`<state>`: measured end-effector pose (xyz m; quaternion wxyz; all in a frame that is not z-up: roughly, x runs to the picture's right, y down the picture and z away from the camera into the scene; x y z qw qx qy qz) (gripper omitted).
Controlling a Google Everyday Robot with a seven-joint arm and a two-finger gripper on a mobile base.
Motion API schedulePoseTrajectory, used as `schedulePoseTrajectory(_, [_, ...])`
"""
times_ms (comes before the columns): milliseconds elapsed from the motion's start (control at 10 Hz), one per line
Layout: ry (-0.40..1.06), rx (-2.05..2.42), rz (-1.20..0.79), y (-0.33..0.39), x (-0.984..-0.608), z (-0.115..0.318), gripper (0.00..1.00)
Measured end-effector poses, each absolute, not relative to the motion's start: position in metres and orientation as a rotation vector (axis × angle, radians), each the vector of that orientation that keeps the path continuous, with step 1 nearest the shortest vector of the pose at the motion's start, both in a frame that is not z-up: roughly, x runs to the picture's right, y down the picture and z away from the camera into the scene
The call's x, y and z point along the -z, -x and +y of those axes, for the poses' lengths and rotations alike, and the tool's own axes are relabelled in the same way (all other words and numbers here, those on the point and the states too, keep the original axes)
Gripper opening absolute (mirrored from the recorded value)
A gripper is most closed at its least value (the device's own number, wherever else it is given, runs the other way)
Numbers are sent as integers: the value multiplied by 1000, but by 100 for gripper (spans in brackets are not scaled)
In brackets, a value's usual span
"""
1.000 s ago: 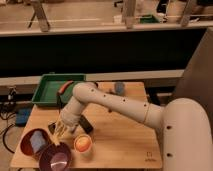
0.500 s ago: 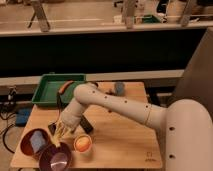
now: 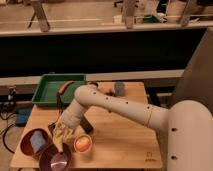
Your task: Place banana in purple bowl
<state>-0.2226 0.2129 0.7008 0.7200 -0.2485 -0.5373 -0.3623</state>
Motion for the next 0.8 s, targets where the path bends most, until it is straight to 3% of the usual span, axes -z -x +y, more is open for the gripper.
schedulePoseTrajectory(300, [544,800,-1187,222,-700,215,47])
schedulePoseTrajectory(600, [538,800,-1189,223,-699,217,62])
schedulePoseTrajectory(800, [533,800,-1188,222,-698,219,62])
